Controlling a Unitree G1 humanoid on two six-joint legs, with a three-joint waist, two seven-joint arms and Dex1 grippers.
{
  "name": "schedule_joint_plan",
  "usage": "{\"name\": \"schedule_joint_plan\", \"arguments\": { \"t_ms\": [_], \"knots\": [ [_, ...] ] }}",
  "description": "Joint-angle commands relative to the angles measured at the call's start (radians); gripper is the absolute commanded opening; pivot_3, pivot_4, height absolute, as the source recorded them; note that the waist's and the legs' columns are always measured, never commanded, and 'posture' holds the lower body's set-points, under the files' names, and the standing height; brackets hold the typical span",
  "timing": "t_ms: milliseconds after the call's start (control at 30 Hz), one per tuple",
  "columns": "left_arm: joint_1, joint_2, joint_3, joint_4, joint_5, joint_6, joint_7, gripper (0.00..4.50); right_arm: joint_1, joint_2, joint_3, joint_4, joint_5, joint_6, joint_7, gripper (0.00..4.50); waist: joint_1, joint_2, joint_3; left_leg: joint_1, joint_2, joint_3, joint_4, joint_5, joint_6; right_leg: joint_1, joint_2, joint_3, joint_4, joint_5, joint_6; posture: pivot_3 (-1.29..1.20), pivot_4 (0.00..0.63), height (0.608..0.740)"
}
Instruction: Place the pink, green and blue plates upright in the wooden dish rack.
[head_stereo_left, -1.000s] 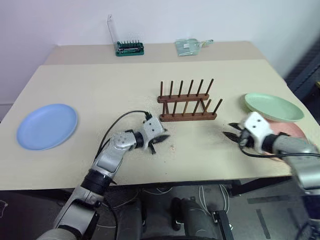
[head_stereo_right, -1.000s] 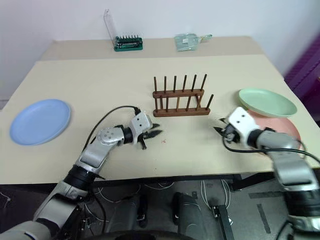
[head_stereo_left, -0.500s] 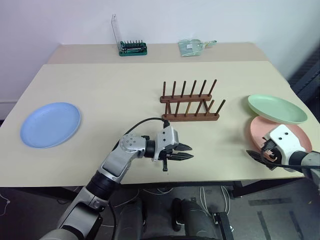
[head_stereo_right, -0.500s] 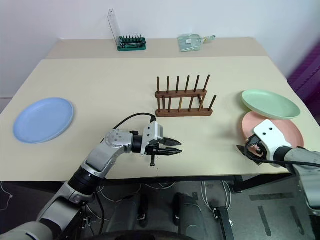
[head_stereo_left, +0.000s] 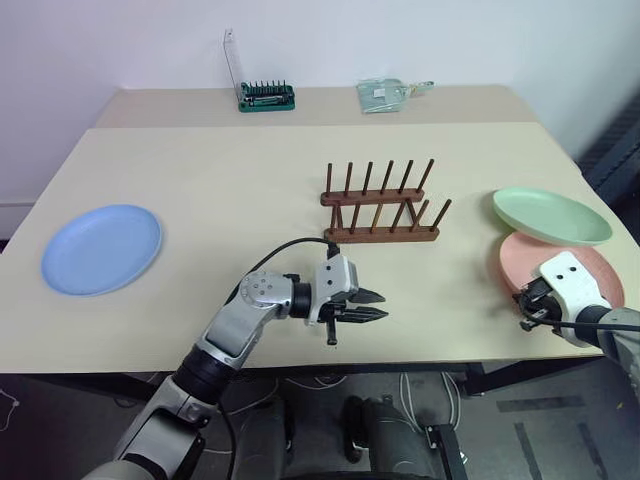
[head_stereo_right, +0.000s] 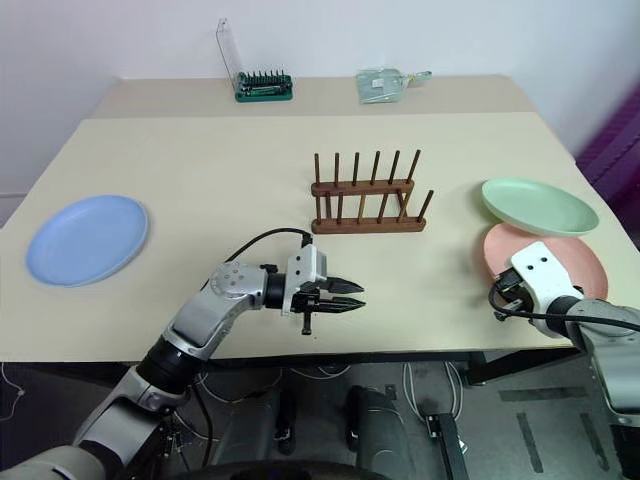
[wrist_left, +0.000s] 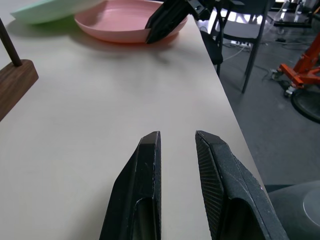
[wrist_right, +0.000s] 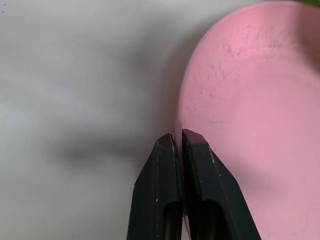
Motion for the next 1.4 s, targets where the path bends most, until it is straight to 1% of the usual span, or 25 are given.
{"name": "schedule_joint_plan", "arguments": {
  "t_ms": [33,167,200,267,367,433,533,600,733,833,933,1067,1133,1233,1300,1400],
  "knots": [
    [-0.011,-0.004,0.017,-0.030,-0.024,-0.006,-0.002,1.07,0.037,-0.040,-0.049,-0.072,0.051,0.016,0.075,0.03,0.000,0.000,0.000,0.000,0.000,0.000,0.000,0.000,0.000,0.000,0.000,0.000,0.000,0.000,0.000,0.00,0.150,0.730],
    [-0.017,-0.003,0.024,-0.017,-0.031,-0.012,-0.003,1.07,0.170,-0.076,-0.162,-0.245,0.174,-0.029,0.275,0.03,0.001,0.000,0.000,0.000,0.000,-0.001,0.000,0.000,0.000,0.000,0.000,0.000,0.000,0.000,0.000,0.00,0.150,0.730],
    [-0.019,-0.002,0.024,-0.012,-0.031,-0.014,-0.003,1.07,0.189,-0.077,-0.183,-0.270,0.199,-0.030,0.302,0.03,0.000,0.000,0.000,-0.001,0.000,-0.001,-0.001,0.000,0.000,0.000,0.001,0.000,-0.001,0.000,0.000,0.00,0.150,0.730],
    [-0.021,-0.001,0.025,-0.004,-0.027,-0.023,-0.001,1.07,0.183,-0.058,-0.214,-0.299,0.255,-0.003,0.308,0.03,-0.004,0.000,0.000,0.000,0.000,-0.001,0.000,0.000,0.000,0.000,0.001,0.000,-0.001,0.000,0.000,0.00,0.150,0.730],
    [-0.020,-0.001,0.025,0.005,-0.021,-0.034,0.001,1.07,0.092,0.010,-0.261,-0.310,0.370,0.023,0.263,0.03,-0.004,0.000,0.001,0.000,0.000,-0.002,0.000,0.000,-0.001,0.000,0.001,0.000,-0.001,0.000,0.000,0.00,0.150,0.730],
    [-0.020,-0.002,0.026,0.008,-0.022,-0.035,0.002,1.07,0.016,0.030,-0.276,-0.280,0.398,0.045,0.210,0.03,-0.002,0.000,0.001,0.000,0.000,-0.003,0.000,-0.002,-0.003,0.000,0.002,0.000,-0.002,0.000,0.000,0.00,0.150,0.730],
    [-0.017,-0.004,0.026,0.005,-0.025,-0.035,0.004,1.07,-0.095,0.038,-0.302,-0.235,0.437,0.066,0.143,0.03,0.000,0.000,0.001,-0.001,-0.001,-0.003,0.000,-0.002,-0.003,0.000,0.001,0.000,-0.002,0.000,0.000,0.00,0.150,0.730],
    [-0.018,-0.005,0.028,0.009,-0.027,-0.036,0.005,1.07,-0.142,0.032,-0.313,-0.218,0.464,0.076,0.123,0.03,0.003,0.000,0.001,-0.002,-0.001,-0.003,0.000,0.000,0.000,0.000,0.001,0.000,-0.002,0.000,0.000,0.00,0.150,0.730],
    [-0.018,-0.006,0.033,0.015,-0.029,-0.039,0.008,1.07,-0.234,0.027,-0.358,-0.198,0.582,0.127,0.096,0.03,0.000,0.000,0.001,-0.002,-0.001,-0.003,0.000,0.000,0.000,-0.001,0.000,0.000,-0.002,0.000,0.000,0.00,0.150,0.730],
    [-0.020,-0.008,0.038,0.021,-0.028,-0.042,0.010,1.07,-0.271,0.009,-0.355,-0.163,0.579,0.104,0.077,0.03,0.001,0.000,0.001,-0.002,-0.001,-0.003,0.000,0.000,0.000,-0.001,0.001,0.000,-0.002,0.000,0.000,0.00,0.150,0.730],
    [-0.021,-0.012,0.044,0.025,-0.029,-0.042,0.012,1.07,-0.384,0.016,-0.330,-0.101,0.576,0.073,0.012,0.03,-0.001,0.001,0.001,-0.002,-0.001,-0.003,0.000,0.000,0.000,-0.001,0.001,0.000,-0.002,0.000,0.000,0.00,0.150,0.730],
    [-0.026,-0.021,0.056,0.030,-0.037,-0.038,0.018,1.07,-0.610,0.094,-0.275,-0.061,0.760,0.128,-0.043,0.03,-0.011,0.002,0.001,-0.002,-0.001,-0.002,0.000,0.000,0.001,-0.002,0.002,0.001,0.000,0.000,0.000,0.00,0.150,0.730],
    [-0.033,-0.027,0.063,0.038,-0.041,-0.037,0.020,1.07,-0.674,0.129,-0.240,-0.040,0.802,0.142,-0.057,0.03,-0.011,0.002,0.001,-0.002,0.000,-0.003,-0.001,0.000,0.001,-0.002,0.003,0.001,0.000,0.000,0.000,0.00,0.150,0.730],
    [-0.046,-0.033,0.063,0.055,-0.035,-0.043,0.021,1.07,-0.785,0.190,-0.149,0.058,0.822,0.146,-0.057,0.03,-0.009,0.002,0.001,-0.002,0.000,-0.003,-0.001,0.000,0.001,-0.002,0.002,0.001,0.000,0.000,-0.001,0.00,0.150,0.730],
    [-0.049,-0.036,0.068,0.053,-0.042,-0.035,0.023,1.07,-0.873,0.228,-0.125,0.172,0.837,0.153,-0.064,0.03,-0.012,0.002,0.001,-0.002,0.000,-0.001,0.000,0.000,0.001,-0.002,0.002,0.001,0.000,0.001,-0.001,0.00,0.150,0.730],
    [-0.047,-0.034,0.073,0.041,-0.048,-0.027,0.025,1.07,-0.945,0.232,-0.095,0.311,0.810,0.143,-0.029,0.03,-0.006,0.002,0.001,-0.003,0.000,-0.001,0.000,0.000,0.001,-0.003,0.001,0.001,0.001,0.001,-0.001,0.00,0.150,0.730]
  ]
}}
